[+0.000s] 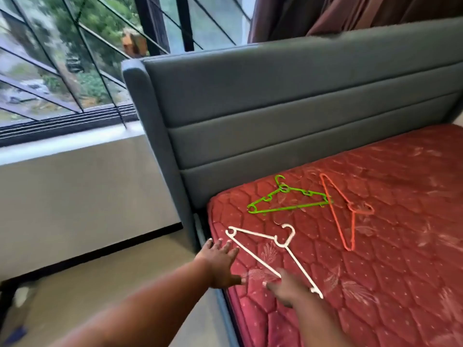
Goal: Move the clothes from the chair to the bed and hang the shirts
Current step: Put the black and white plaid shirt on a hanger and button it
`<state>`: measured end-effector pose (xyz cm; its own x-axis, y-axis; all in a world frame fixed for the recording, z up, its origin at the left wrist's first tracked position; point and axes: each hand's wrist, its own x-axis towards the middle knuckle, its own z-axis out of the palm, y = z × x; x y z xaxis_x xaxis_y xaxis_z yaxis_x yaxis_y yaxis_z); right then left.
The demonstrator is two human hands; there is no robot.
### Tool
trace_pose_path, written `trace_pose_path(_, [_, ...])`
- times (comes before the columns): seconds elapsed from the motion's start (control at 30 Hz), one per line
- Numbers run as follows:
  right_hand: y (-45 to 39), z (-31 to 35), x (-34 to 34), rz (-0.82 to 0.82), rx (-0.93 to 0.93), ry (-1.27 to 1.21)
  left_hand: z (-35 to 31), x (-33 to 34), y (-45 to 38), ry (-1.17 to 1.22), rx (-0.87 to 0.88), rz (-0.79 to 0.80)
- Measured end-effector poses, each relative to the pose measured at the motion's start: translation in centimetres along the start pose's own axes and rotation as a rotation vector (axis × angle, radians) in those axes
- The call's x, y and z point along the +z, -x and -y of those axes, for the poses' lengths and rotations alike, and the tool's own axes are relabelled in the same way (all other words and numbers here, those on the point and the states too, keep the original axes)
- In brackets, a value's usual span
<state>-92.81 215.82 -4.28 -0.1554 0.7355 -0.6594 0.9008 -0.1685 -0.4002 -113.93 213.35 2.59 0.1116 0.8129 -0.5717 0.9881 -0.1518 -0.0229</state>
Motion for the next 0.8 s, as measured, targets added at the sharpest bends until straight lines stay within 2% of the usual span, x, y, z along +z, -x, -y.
trace_pose_path(0.1, [-5.9, -0.5, 0.3, 0.038, -0.08, -0.045, 0.9, -1.2, -2.6, 0.002, -0.014, 0.018])
trace_pose_path(0.2, [-12.3, -3.7, 1.9, 0.032, -0.114, -0.025, 1.8, -1.4, -4.4, 0.036, -0.075, 0.054])
trace_pose_path(0.3, [-13.0, -4.3, 0.8, 0.092, -0.071, 0.11, 2.4, -0.9, -6.4, 0.076, -0.136, 0.114])
trace_pose_path(0.47, [-12.9, -3.1, -1.5, 0.023, -0.063, 0.265, 1.8, 0.5, -10.0, 0.121, -0.157, 0.181])
trace_pose_path(0.67, [-15.8, -5.7, 0.2, -0.036, 0.114, 0.167, 0.3, 1.9, -13.5, 0.11, -0.124, 0.242])
trace_pose_path(0.8, [-16.5, -7.9, 1.6, -0.076, 0.233, 0.217, -0.7, 2.7, -14.8, 0.074, -0.09, 0.274])
